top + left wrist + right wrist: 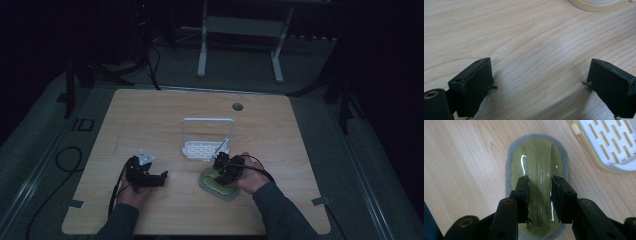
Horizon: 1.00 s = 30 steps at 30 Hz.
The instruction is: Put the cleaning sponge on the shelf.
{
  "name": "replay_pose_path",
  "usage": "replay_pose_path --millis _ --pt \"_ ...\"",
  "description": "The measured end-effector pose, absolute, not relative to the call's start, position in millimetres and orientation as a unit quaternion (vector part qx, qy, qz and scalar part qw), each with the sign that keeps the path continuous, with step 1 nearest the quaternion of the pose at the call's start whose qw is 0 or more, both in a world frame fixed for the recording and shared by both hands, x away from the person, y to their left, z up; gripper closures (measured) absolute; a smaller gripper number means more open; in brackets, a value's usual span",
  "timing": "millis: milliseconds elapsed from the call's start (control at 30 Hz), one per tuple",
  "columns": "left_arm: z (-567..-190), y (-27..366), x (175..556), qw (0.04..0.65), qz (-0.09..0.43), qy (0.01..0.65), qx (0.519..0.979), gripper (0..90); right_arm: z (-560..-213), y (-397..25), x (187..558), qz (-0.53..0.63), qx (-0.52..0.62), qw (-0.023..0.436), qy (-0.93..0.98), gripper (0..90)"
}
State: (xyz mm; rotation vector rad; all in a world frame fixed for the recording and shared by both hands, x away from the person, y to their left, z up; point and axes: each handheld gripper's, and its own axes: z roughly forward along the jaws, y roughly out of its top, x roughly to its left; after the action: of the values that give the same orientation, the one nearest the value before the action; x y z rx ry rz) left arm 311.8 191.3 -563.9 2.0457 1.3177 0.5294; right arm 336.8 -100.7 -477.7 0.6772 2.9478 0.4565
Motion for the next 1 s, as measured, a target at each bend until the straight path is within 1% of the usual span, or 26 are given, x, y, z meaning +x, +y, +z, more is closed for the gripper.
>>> replay_pose_path --millis 33,67,500,1000 --pt "-563.9 191.3 311.8 0.32 0.202 0.501 0.778 6.6 -477.4 -100.6 336.9 0.146 0.221 0.037 0.963 70.0" --pt "-563.9 191.2 311.8 0.32 0.202 0.501 0.778 6.6 -477.2 -100.4 336.6 0.146 0.22 0.038 0.964 70.4" --pt "-563.9 191.2 311.8 0.32 0.201 0.501 0.778 6.6 -475.2 -102.5 337.5 0.122 0.209 0.029 0.97 70.7" --pt "-563.9 191.2 311.8 0.32 0.202 0.501 0.778 6.6 -473.8 -99.2 340.4 0.071 0.183 -0.001 0.981 70.7"
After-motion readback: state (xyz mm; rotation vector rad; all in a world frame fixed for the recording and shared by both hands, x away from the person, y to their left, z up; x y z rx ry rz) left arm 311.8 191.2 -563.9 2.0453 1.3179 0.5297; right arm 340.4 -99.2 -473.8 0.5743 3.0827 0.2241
